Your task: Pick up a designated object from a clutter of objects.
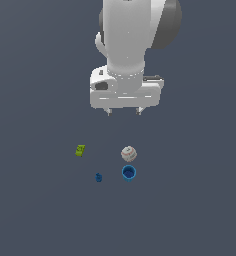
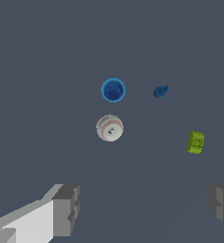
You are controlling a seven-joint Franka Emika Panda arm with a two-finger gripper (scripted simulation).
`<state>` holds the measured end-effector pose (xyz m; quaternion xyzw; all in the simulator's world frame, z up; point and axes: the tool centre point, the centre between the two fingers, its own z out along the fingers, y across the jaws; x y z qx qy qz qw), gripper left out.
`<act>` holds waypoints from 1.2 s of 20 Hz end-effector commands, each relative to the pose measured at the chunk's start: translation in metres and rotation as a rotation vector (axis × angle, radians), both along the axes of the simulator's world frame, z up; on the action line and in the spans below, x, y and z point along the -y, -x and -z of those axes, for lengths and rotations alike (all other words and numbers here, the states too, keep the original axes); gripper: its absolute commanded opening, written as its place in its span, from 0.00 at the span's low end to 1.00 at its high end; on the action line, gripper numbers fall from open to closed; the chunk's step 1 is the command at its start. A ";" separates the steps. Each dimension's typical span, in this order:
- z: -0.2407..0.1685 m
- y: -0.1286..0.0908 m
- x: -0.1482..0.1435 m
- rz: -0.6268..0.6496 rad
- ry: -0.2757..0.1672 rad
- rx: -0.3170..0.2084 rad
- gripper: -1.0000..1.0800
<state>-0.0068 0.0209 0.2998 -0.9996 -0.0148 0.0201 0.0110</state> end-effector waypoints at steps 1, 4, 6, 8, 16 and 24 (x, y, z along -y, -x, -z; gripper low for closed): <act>0.000 0.000 0.000 0.000 0.000 0.000 0.96; -0.001 -0.002 0.001 0.005 0.001 0.004 0.96; -0.002 -0.005 0.003 0.014 0.002 0.012 0.96; -0.003 -0.009 0.006 0.022 0.004 0.020 0.96; -0.002 -0.011 0.006 0.034 0.005 0.024 0.96; 0.014 -0.014 0.001 0.114 -0.003 0.021 0.96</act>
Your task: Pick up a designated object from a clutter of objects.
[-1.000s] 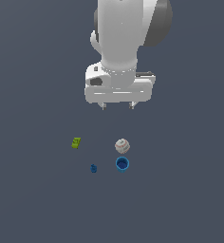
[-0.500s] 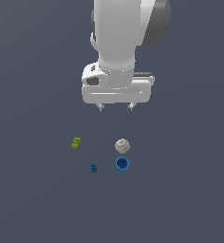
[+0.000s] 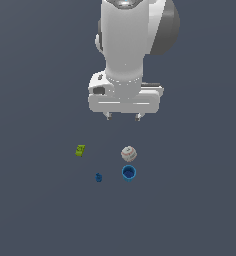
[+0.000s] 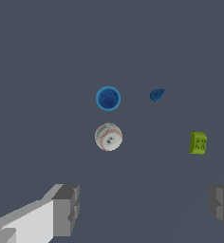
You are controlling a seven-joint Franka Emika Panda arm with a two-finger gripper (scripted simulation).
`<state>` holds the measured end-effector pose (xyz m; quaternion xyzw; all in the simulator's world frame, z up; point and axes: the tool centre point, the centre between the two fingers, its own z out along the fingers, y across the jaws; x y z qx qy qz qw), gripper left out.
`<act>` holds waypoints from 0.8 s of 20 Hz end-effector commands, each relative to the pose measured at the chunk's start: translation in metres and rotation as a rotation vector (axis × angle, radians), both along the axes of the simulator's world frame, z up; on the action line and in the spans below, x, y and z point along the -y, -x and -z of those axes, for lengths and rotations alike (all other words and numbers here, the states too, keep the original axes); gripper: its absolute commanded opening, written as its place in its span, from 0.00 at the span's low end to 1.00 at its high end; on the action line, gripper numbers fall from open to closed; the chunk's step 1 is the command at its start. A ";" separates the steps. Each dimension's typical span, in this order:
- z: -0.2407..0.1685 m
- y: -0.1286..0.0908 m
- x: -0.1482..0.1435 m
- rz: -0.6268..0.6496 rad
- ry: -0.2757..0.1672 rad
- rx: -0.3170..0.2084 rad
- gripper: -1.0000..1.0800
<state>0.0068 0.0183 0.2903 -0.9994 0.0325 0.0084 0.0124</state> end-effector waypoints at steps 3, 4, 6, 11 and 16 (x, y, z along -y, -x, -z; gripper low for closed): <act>0.014 -0.003 -0.005 0.071 -0.007 -0.003 0.96; 0.018 -0.003 -0.006 0.090 -0.008 -0.004 0.96; 0.026 -0.005 -0.008 0.134 -0.011 -0.006 0.96; 0.051 -0.008 -0.015 0.263 -0.017 -0.012 0.96; 0.077 -0.010 -0.022 0.398 -0.018 -0.018 0.96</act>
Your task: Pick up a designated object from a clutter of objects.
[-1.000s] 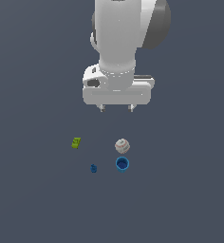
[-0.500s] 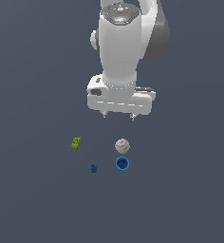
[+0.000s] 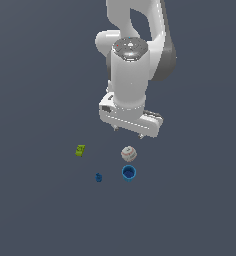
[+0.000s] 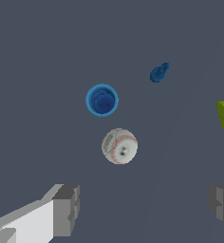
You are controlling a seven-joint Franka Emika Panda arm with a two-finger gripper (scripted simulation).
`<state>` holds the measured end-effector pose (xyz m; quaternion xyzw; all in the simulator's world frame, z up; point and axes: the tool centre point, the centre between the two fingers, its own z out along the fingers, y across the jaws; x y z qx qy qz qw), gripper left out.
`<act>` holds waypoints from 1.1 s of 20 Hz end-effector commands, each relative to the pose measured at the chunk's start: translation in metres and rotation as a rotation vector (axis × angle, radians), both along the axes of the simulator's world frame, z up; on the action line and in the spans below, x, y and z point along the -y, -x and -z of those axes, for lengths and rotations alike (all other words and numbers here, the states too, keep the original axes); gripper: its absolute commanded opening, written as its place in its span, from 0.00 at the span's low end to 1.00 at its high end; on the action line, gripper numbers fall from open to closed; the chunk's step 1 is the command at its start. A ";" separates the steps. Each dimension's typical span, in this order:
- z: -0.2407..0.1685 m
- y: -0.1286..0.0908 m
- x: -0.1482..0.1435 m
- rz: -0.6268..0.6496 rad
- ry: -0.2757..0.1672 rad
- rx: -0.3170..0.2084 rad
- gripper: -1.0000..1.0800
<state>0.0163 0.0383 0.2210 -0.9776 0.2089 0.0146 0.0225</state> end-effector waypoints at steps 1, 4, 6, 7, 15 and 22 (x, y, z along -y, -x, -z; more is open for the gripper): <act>0.013 -0.001 -0.003 0.069 0.000 -0.003 0.96; 0.028 -0.001 -0.006 0.151 0.002 -0.007 0.96; 0.038 -0.001 -0.008 0.205 0.005 -0.009 0.96; 0.043 -0.001 -0.009 0.233 0.006 -0.009 0.96; 0.082 0.001 -0.014 0.451 0.024 -0.011 0.96; 0.107 0.004 -0.015 0.602 0.042 -0.006 0.96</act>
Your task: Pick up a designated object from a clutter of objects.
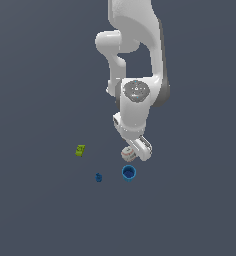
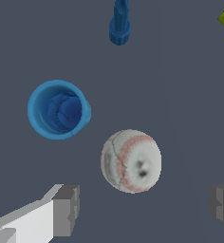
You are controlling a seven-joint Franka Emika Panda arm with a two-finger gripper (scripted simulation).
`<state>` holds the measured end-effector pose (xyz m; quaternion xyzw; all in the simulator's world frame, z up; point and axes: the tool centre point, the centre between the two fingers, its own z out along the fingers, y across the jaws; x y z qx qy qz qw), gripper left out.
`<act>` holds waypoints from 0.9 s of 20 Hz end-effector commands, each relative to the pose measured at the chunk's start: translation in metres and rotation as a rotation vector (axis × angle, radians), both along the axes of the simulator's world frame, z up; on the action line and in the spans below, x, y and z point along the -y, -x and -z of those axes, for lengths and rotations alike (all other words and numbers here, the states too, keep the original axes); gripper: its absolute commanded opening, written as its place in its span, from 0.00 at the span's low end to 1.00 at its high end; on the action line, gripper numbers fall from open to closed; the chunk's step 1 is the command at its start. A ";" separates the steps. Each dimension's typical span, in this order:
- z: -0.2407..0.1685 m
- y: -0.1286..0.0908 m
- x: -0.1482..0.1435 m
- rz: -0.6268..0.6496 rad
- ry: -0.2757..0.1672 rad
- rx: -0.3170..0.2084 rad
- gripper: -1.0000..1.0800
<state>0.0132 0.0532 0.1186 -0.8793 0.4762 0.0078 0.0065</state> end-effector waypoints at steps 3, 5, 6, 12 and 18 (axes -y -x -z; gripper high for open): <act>0.012 0.001 0.000 0.074 0.011 0.003 0.96; 0.015 0.002 0.000 0.096 0.014 0.004 0.96; 0.017 0.002 0.000 0.105 0.015 0.005 0.96; 0.021 0.003 0.000 0.130 0.019 0.006 0.96; 0.029 0.003 0.000 0.126 0.019 0.006 0.96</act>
